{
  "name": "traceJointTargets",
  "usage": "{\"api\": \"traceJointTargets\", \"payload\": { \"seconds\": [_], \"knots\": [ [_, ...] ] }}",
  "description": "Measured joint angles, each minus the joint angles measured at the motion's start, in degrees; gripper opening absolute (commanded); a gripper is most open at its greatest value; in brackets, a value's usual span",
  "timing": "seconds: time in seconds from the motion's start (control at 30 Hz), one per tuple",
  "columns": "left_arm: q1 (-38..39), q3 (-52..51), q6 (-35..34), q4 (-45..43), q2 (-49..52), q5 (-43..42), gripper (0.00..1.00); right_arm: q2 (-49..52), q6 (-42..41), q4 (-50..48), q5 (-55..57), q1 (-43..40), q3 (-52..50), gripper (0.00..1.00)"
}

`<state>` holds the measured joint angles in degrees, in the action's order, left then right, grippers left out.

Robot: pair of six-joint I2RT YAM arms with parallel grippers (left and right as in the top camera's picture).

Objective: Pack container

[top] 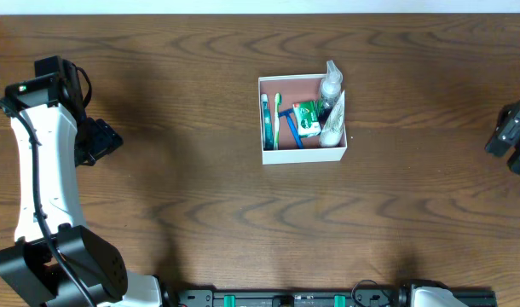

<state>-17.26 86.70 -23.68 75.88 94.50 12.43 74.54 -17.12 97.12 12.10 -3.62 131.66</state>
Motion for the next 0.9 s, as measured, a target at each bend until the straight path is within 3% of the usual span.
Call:
{"api": "traceJointTargets", "payload": {
  "seconds": [0.37,0.53,0.7,0.9],
  "knots": [
    [0.0,0.0,0.0,0.0,0.0,0.0,0.98,-0.4,0.4,-0.3,-2.6,0.0,0.0,0.99],
    [0.0,0.0,0.0,0.0,0.0,0.0,0.98,-3.6,0.8,-6.5,-2.7,0.0,-2.7,0.99],
    [0.0,0.0,0.0,0.0,0.0,0.0,0.98,-11.2,3.9,-16.3,-2.6,0.0,-14.6,0.99],
    [0.0,0.0,0.0,0.0,0.0,0.0,0.98,-21.9,8.0,-32.4,-2.6,0.1,-36.1,0.99]
  ]
}}
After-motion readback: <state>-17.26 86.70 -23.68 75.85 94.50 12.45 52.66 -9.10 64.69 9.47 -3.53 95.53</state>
